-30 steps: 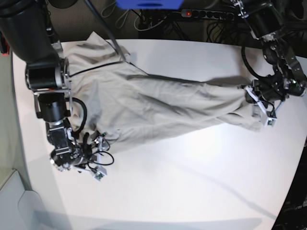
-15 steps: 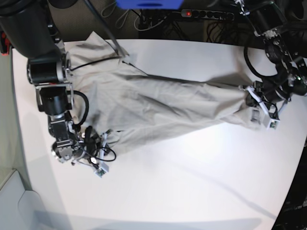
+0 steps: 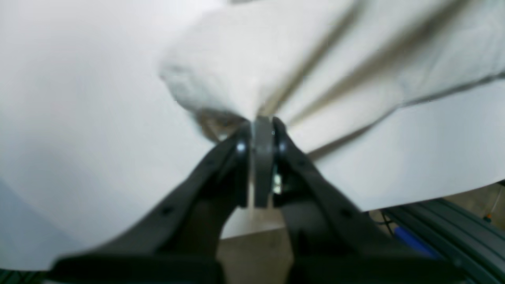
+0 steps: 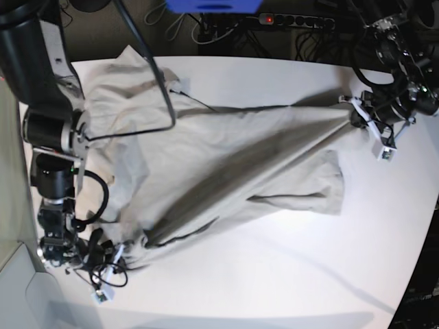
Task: Layout the t-shirt on the table in an organized manner, then fold the t-shirt properly
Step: 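Drag the shirt hem with the right gripper away from the left gripper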
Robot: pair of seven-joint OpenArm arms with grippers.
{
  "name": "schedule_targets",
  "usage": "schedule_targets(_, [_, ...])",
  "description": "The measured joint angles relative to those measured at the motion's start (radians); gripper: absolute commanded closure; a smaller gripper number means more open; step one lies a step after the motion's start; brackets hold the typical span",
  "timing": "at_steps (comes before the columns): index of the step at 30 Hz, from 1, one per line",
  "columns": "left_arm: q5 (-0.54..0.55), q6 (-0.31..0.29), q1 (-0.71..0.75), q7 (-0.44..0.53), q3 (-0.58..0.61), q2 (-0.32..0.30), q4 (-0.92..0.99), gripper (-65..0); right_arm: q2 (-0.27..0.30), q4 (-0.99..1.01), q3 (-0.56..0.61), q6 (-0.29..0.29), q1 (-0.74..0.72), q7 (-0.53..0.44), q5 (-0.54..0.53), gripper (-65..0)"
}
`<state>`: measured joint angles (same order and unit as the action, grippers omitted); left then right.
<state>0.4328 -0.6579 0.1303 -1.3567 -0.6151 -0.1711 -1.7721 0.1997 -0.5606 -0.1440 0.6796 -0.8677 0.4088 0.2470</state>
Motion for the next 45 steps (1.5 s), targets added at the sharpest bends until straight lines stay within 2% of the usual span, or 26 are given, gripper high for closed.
schedule_targets(5, [0.006,0.000,0.006,0.003,0.000,-0.001,0.011,-0.2,0.003,0.001,-0.058,-0.019,-0.005,-0.003,0.001,0.0])
schedule_targets(7, [0.006,0.000,0.005,0.003,0.000,-0.001,0.011,-0.2,0.001,0.002,-0.077,-0.030,-0.003,-0.033,0.000,0.0])
schedule_targets(10, [0.006,0.000,0.005,0.007,0.000,-0.001,0.011,-0.2,-0.003,0.002,-0.085,-0.101,-0.005,-0.041,0.000,0.0])
schedule_targets(16, [0.007,0.000,0.005,0.006,0.001,0.004,0.011,-0.2,-0.003,0.002,-0.084,-0.105,-0.001,-0.040,0.000,0.0])
schedule_targets(19, [0.010,0.000,0.004,0.006,0.002,0.005,0.011,-0.4,-0.003,0.002,-0.084,-0.107,-0.002,-0.039,0.000,-8.1])
schedule_targets(24, [-0.006,0.000,0.002,-0.016,0.002,0.005,0.011,-0.5,0.005,0.002,-0.050,-0.129,-0.003,0.008,0.050,-31.5])
schedule_targets(26, [-0.005,0.000,0.002,-0.016,0.002,0.005,0.011,-0.5,0.008,0.002,-0.007,-0.129,-0.001,0.019,0.053,-36.0])
schedule_targets(28, [-0.005,0.000,0.002,-0.016,0.002,0.005,0.010,-1.6,0.003,0.002,0.007,-0.128,-0.001,0.021,0.052,-36.1])
schedule_targets(30, [-0.003,0.000,0.002,-0.016,0.003,0.005,0.005,-7.3,0.001,0.002,-0.001,-0.128,-0.002,0.021,0.046,-36.1])
schedule_targets(32, [0.034,0.000,0.002,-0.016,0.003,0.004,0.004,-17.6,0.013,0.000,-0.002,-0.116,0.003,0.040,0.044,-36.1])
schedule_targets(36, [0.122,0.000,0.003,-0.016,0.002,-0.001,0.004,-39.1,0.032,-0.109,-0.006,-0.006,0.070,0.146,0.054,-36.2])
schedule_targets(38, [0.151,0.000,0.004,-0.017,0.001,0.000,0.003,-46.6,0.022,-0.247,-0.005,0.004,0.145,0.197,0.056,-36.2])
schedule_targets(41, [0.203,0.000,0.002,-0.017,0.002,-0.002,0.003,-53.8,-0.003,-0.507,0.000,0.010,0.283,0.245,0.050,-36.4])
schedule_targets(45, [0.264,0.000,0.002,-0.017,-0.002,-0.008,0.002,-56.0,-0.032,-0.804,0.005,0.019,0.439,0.309,0.039,-36.5])
